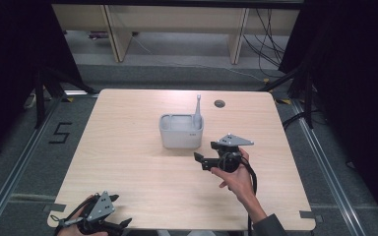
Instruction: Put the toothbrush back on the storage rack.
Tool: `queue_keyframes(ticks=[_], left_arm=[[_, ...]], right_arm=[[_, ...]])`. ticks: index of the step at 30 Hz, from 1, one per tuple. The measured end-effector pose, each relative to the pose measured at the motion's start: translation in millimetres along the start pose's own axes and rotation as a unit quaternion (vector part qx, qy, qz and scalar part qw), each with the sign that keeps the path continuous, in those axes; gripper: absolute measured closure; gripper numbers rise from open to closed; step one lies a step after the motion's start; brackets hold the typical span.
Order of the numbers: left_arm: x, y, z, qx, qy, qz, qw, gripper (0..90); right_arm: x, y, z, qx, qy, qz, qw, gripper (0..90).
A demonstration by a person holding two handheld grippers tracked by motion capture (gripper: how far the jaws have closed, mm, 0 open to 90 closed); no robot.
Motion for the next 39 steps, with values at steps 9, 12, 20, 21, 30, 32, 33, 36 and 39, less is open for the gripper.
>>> queue_keyframes(ticks=[9,12,20,21,30,32,33,36,39], left_arm=[[-0.8,-0.1,0.3,0.000,0.000,0.000,1.0000,15.7],[-0.3,0.0,-0.2,-0.001,0.000,-0.001,1.0000,15.7],[-1.3,-0.2,0.3,0.001,0.002,0.001,1.0000,15.6],[-0.9,0.0,0.3,0.000,0.001,0.001,1.0000,15.6],[-0.7,-0.2,-0.2,-0.001,0.001,-0.001,1.0000,15.7],[-1.1,-0.1,0.8,0.002,0.003,0.001,1.0000,15.6],[-0.7,0.2,0.3,0.001,0.001,0.000,1.0000,15.7],[-1.0,-0.1,0.2,0.001,0.006,0.000,1.0000,15.6],[-0.8,0.2,0.4,0.002,0.001,-0.001,1.0000,15.7]], right_arm=[[4.1,4.8,14.9,0.012,-0.007,-0.002,0.9999,21.4],[2.0,5.0,18.4,0.011,-0.022,0.006,0.9997,21.4],[10.3,5.4,34.5,0.026,-0.017,-0.011,0.9995,21.4],[10.2,5.1,37.0,0.030,-0.016,-0.005,0.9994,21.4],[16.7,0.0,49.8,0.040,-0.016,-0.018,0.9989,20.7],[17.1,-1.5,52.3,0.044,-0.023,-0.021,0.9986,20.6],[17.9,-2.9,54.1,0.046,-0.012,-0.018,0.9987,20.6],[18.6,-4.7,56.6,0.044,-0.016,-0.018,0.9987,20.5],[19.6,-5.4,60.5,0.049,-0.012,-0.018,0.9986,20.3]])
Point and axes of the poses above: each handheld gripper's, and its own axes: y roughly forward along the jaws, z roughly out of its underside, x roughly to its left, the point moved 10 cm from there along y, roughly forward along the jaws, and after that the axes turned 5 degrees about x, right-handed, at the moved point
